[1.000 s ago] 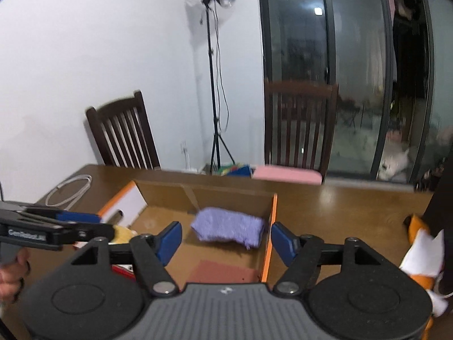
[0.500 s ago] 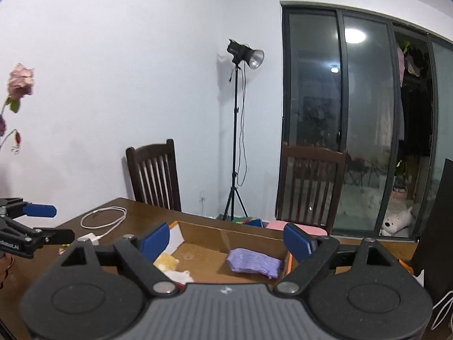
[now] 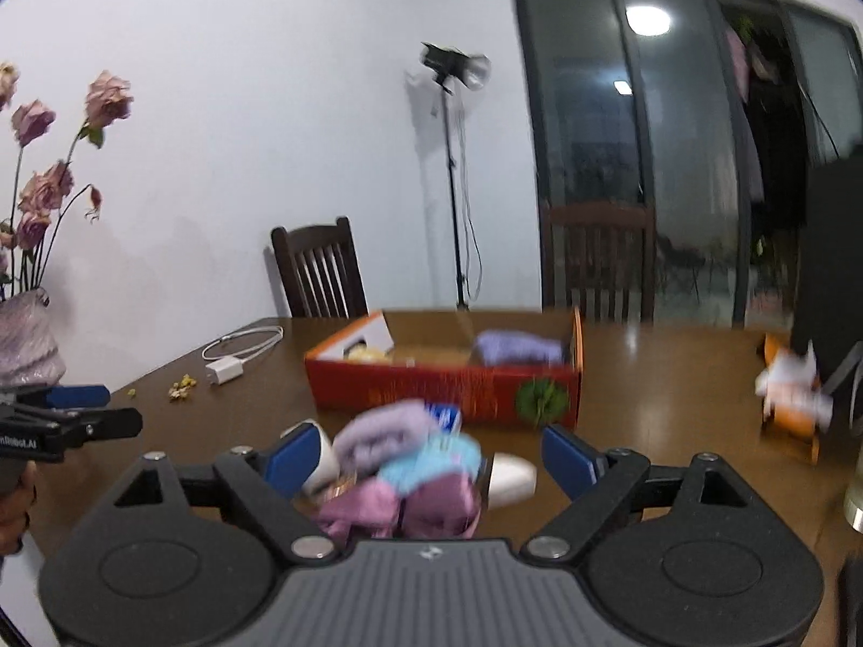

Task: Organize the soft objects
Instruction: 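Reach the right tool to the lilac towel and grasp it, then carry the lilac towel into the cardboard box and open the right tool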

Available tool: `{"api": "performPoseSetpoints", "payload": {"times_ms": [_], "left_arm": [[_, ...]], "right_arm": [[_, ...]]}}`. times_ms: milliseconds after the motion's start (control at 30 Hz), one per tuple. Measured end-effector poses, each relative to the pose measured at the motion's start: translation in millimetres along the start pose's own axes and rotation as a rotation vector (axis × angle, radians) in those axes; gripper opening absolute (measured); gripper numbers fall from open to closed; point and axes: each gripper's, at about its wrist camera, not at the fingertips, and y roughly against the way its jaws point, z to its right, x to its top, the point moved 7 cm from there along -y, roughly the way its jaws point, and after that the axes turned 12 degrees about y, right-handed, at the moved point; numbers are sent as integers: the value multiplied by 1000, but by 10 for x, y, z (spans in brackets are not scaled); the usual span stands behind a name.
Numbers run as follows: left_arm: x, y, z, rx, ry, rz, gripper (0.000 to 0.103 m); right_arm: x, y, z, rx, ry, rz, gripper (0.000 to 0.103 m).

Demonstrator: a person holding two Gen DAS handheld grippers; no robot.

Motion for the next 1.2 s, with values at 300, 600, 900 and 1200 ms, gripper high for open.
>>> {"api": "performPoseSetpoints", "payload": {"times_ms": [300, 600, 900, 1200], "left_arm": [[-91, -622, -55, -8, 87, -121, 103], [0, -1307, -26, 1, 77, -143, 101], [-12, -1641, -12, -30, 73, -192, 94], [6, -1394, -250, -5, 155, -157, 95]], "right_arm": [[-110, -378, -78, 57, -42, -53, 87], [-120, -1108, -98, 68, -76, -135, 72], [49, -1793, -85, 107, -92, -156, 63], [291, -1944, -254, 128, -43, -88, 16]]}}
